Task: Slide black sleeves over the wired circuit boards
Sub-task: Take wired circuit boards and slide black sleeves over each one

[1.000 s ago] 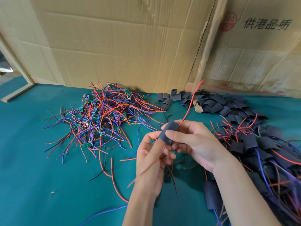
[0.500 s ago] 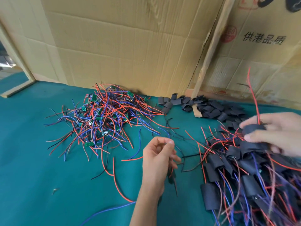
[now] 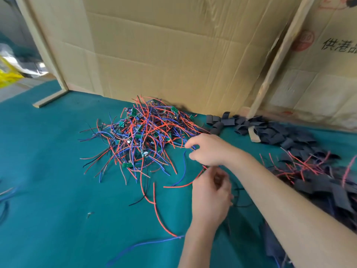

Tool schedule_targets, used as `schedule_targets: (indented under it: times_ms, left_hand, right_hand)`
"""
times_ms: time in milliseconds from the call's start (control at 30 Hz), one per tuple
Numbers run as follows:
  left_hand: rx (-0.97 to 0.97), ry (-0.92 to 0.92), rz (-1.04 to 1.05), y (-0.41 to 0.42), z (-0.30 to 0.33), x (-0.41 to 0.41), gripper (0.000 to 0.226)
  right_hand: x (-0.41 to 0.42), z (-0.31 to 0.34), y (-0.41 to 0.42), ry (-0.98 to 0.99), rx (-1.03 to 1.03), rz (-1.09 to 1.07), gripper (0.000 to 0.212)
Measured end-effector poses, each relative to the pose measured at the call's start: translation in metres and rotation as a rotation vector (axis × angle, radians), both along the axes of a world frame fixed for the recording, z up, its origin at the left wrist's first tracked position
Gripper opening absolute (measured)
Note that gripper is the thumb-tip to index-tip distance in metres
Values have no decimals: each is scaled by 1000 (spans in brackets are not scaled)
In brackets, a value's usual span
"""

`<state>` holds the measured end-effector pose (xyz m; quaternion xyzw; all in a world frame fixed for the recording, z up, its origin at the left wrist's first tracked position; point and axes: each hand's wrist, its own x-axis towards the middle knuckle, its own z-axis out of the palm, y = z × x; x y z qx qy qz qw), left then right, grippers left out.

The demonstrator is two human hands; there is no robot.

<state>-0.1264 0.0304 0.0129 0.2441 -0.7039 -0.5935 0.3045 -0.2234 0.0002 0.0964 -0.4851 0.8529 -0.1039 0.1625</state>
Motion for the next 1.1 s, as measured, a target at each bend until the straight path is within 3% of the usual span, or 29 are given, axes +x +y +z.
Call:
schedule_targets:
  times_ms: [167,267,433,567,700,833,967,1100]
  left_hand:
    - [1,4,-4,-4,-2,0,16]
    - [53,4,8,-3,1,0,16]
    - [187,47,68,-3,4,2,20]
    - [408,154,120,-8,5,-2,16]
    - [702,301,28,-10,12,0,21]
    - [829,352,24,-11,14,1,15]
    - [823,372,18,-10,13,3,14]
    - [751,345,23,-10,14,3,15]
  right_hand:
    - [-9,-22,-13,69,-8,-69,13]
    - [-15,-15,3,122,-155,-111,34]
    - [-12,10,33,62,-305,-178,21]
    - [-3,23,75,29,-340,-183,21]
    - [22,25,121,-54,-350,-123,21]
    - [44,13,145,-119,-361,-123,22]
    - [45,8,154,-255,-403,-131,19]
    - [23,14,149,-249,-465,-220,27]
